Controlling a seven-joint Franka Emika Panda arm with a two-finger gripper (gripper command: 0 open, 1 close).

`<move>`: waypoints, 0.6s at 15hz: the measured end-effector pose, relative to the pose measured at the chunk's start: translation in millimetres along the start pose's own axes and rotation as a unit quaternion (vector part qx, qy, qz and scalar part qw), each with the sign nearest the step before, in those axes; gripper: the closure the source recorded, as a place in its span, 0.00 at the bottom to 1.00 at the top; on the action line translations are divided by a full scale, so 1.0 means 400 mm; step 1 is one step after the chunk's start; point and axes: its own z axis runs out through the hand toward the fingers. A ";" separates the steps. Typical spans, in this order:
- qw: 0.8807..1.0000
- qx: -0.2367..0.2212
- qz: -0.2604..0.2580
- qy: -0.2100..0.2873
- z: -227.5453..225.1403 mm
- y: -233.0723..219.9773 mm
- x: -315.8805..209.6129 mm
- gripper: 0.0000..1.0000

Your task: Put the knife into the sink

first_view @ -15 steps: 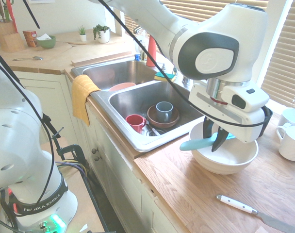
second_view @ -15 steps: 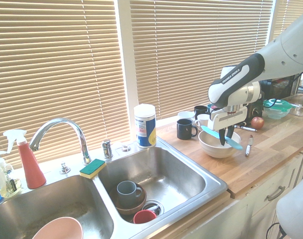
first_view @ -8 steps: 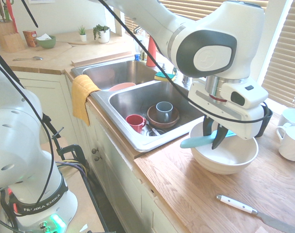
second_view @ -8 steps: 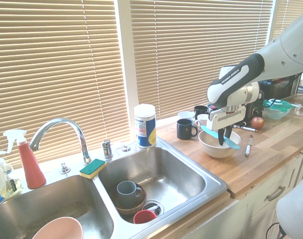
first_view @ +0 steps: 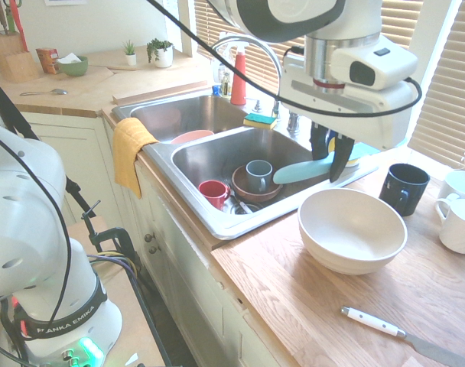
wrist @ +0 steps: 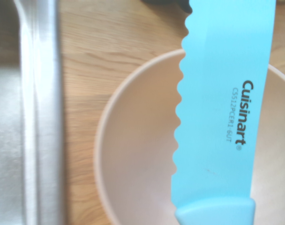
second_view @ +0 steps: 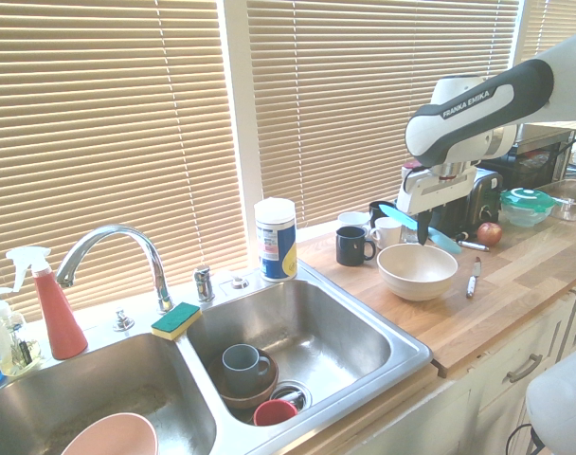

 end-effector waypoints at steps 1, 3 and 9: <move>1.000 0.002 -0.013 0.003 -0.022 -0.037 -0.031 1.00; 0.999 0.003 -0.032 0.007 -0.033 -0.134 -0.103 1.00; 0.999 0.007 -0.039 0.011 0.122 -0.359 -0.285 1.00</move>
